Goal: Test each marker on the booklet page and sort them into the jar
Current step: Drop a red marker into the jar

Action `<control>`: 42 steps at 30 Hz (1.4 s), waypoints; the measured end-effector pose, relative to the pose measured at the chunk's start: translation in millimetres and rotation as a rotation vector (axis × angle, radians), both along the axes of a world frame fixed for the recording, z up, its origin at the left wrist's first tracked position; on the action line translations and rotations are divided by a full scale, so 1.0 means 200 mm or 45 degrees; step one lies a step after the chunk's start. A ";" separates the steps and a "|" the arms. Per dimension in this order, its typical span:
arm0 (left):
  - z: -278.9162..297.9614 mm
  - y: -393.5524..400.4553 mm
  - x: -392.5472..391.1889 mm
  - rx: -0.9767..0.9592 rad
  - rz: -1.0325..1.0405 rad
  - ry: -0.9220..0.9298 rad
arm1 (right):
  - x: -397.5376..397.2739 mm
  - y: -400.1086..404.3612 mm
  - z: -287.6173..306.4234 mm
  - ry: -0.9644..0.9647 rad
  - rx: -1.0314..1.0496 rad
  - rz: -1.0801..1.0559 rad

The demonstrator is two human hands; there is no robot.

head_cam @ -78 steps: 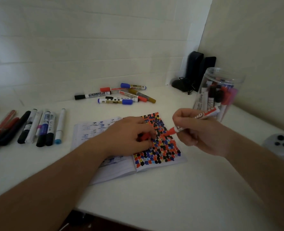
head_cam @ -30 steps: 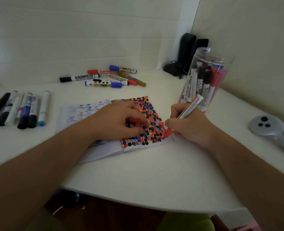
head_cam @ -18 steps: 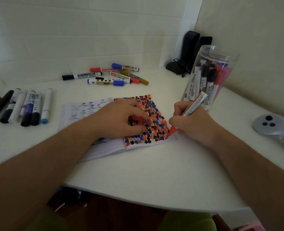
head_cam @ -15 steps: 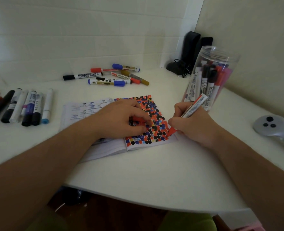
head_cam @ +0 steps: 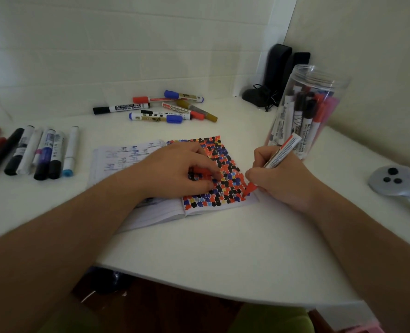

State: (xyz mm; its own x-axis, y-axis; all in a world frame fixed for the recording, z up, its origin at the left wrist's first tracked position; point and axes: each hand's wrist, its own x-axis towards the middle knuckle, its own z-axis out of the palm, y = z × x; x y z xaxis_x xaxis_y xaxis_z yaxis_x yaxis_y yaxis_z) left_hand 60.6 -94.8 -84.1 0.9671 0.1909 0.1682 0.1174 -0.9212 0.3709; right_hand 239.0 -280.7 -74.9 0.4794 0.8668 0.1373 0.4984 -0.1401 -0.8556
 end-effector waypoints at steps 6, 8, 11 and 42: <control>0.00 0.00 0.00 -0.008 0.020 0.016 | 0.00 0.00 0.00 0.002 -0.026 0.056; 0.00 0.00 0.00 -0.037 0.033 0.003 | 0.00 0.00 0.01 0.105 0.032 0.063; 0.01 -0.01 0.00 -0.077 0.055 -0.008 | 0.02 0.01 0.02 0.474 0.227 0.070; 0.06 -0.03 -0.04 -0.529 0.336 -0.401 | -0.04 0.03 0.01 0.465 0.202 0.070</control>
